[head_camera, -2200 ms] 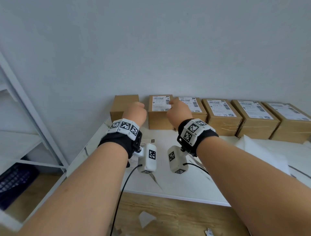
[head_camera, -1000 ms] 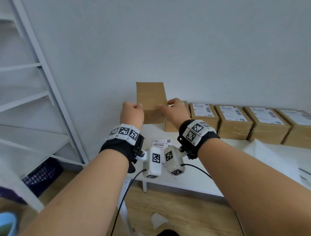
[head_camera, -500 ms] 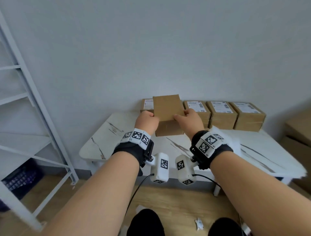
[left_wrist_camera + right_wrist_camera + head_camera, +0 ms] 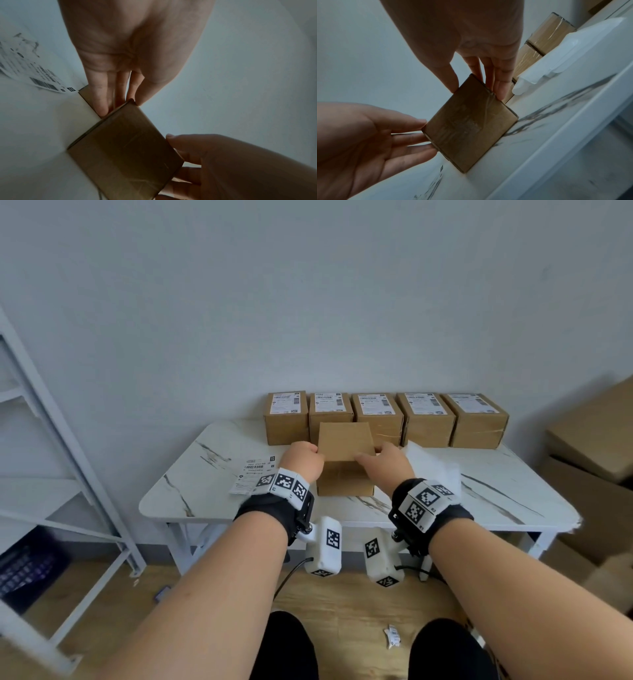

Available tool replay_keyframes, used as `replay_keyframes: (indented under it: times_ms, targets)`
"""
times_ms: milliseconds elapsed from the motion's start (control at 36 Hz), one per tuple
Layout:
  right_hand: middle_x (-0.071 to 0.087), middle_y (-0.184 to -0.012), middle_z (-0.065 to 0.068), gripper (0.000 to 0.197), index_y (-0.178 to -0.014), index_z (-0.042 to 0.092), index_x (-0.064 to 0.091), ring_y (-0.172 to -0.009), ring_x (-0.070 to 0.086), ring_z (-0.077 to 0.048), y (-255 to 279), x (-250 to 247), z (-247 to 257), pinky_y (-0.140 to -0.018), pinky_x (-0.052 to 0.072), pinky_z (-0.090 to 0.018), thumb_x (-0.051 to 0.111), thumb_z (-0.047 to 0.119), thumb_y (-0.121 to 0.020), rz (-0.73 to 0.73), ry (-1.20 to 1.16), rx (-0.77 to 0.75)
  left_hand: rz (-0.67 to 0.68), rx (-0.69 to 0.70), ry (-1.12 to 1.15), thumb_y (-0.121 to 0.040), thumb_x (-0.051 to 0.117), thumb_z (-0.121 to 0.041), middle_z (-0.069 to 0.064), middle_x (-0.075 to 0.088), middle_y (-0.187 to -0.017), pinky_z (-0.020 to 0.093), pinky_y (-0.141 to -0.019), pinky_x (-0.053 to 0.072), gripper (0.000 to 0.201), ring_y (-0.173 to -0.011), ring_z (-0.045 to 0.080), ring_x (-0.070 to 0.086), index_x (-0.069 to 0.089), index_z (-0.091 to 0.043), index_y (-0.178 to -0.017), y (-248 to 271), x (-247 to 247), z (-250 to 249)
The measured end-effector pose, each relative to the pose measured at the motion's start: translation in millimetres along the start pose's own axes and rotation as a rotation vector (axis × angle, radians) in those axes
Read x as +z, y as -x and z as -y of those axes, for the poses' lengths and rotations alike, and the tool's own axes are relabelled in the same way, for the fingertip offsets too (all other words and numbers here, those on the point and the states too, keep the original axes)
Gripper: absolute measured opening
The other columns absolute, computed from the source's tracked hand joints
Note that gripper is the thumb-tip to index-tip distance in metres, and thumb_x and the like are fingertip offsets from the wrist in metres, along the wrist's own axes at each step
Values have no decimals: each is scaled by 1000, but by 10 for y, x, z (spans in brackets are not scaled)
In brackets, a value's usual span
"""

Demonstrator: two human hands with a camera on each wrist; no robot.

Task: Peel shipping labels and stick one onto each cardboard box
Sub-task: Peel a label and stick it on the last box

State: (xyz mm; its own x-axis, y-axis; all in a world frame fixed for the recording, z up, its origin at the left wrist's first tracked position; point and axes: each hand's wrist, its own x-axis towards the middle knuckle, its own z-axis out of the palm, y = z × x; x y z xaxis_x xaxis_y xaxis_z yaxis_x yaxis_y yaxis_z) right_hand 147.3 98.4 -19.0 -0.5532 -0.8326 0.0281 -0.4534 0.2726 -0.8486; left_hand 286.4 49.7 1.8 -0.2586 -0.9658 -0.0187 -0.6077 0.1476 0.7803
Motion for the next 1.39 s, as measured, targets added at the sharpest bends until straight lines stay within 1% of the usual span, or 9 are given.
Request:
replay_keyframes:
  times_ms: [83, 167, 222, 556, 722, 861, 1055, 1222, 1389]
  targets:
    - [59, -123, -8, 51, -133, 10, 46, -103, 58, -23, -5, -8, -3, -81, 47, -31, 59, 33, -90, -4, 36, -10, 37, 22, 6, -93, 46, -9, 11, 58, -107, 42, -96, 50, 20, -108, 33, 60, 63, -17, -89, 10, -59, 7]
    - [46, -136, -10, 51, -137, 12, 44, -115, 53, -26, -10, -34, 72, -86, 45, -32, 57, 26, -90, -84, 77, -81, 11, 18, -29, -94, 44, -7, 13, 60, -125, 41, -100, 47, 35, -116, 33, 57, 58, -9, -126, -39, -144, 36]
    - [45, -137, -8, 46, -135, 14, 46, -116, 51, -25, -10, -23, 171, -85, 45, -31, 54, 21, -90, -126, 69, -153, -5, 8, -47, -94, 41, -5, 13, 58, -130, 41, -102, 45, 41, -120, 33, 55, 54, -11, -133, -68, -237, 70]
    - [66, -115, -1, 27, -116, 14, 65, -104, 61, -18, 217, 590, 718, -84, 48, -26, 48, 10, -94, 37, -19, -386, -146, -46, -248, -93, 37, -1, 13, 60, -129, 33, -96, 45, 39, -115, 31, 56, 66, -6, -119, -127, -826, 715]
    - [64, -122, -8, 35, -128, 10, 59, -106, 61, -22, 241, 1032, 733, -83, 47, -26, 48, 12, -95, 200, 180, -320, -117, -69, -310, -91, 38, 2, 11, 58, -133, 32, -99, 41, 42, -120, 31, 53, 65, -10, -121, -112, -880, 1055]
    - [66, -118, -13, 30, -119, 2, 62, -106, 63, -27, 230, 1264, 615, -85, 50, -31, 48, 14, -95, 284, 327, -229, -83, -91, -336, -94, 41, -6, 7, 57, -134, 33, -102, 41, 38, -122, 28, 53, 64, -12, -124, -159, -846, 1230]
    - [69, -105, -11, 29, -106, 2, 68, -95, 66, -26, 166, 1437, 528, -75, 52, -30, 50, 22, -96, 306, 365, -169, -131, -47, -436, -97, 44, -18, 15, 69, -105, 31, -74, 46, 29, -96, 31, 63, 69, -3, -99, -208, -746, 1319]
    - [62, -102, -12, 36, -91, 7, 62, -94, 58, -29, 95, 1551, 505, -79, 52, -35, 54, 42, -91, 272, 555, -177, -151, -24, -423, -88, 59, -14, 5, 68, -117, 29, -92, 48, 24, -107, 25, 62, 72, -16, -109, -216, -689, 1359]
    - [52, -121, -12, 43, -117, 10, 62, -115, 46, -30, 69, 1537, 474, -94, 45, -40, 56, 43, -88, 287, 663, -159, -128, -45, -397, -85, 68, -23, 7, 67, -118, 32, -95, 48, 28, -108, 25, 61, 70, -16, -112, -232, -659, 1382]
